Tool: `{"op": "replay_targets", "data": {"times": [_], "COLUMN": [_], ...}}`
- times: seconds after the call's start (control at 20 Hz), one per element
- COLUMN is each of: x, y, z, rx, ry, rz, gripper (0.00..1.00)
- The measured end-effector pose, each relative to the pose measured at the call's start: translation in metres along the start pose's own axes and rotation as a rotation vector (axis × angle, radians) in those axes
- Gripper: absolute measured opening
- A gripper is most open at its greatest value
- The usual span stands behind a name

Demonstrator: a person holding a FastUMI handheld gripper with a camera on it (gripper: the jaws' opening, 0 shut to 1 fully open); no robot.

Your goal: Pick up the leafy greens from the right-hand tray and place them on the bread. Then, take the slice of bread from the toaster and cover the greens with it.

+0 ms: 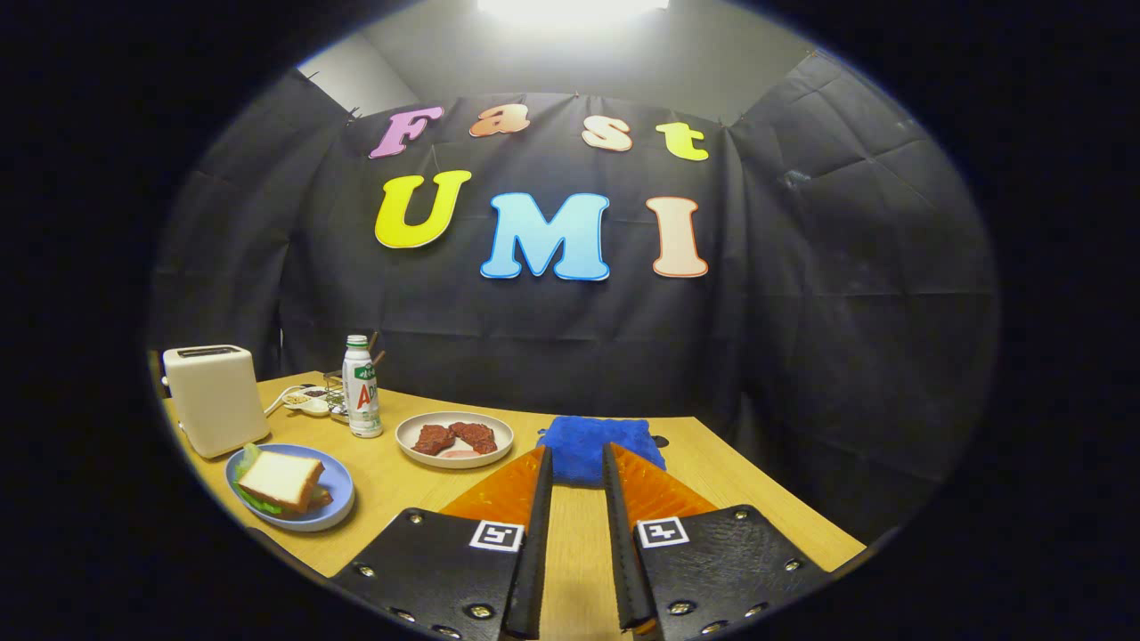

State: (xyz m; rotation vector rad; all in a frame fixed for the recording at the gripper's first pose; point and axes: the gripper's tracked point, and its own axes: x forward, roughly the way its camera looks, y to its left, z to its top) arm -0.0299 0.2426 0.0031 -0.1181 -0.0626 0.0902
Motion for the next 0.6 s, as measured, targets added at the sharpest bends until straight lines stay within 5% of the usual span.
{"op": "replay_targets", "data": {"times": [0.4,0.6], "x": [0.007,0.013], "y": [-0.049,-0.105], "z": [-0.021,-0.031], "rx": [0.064,0.126], "ry": [0.065,0.067], "rz": [0.072,0.039], "gripper": [0.32,0.32]}}
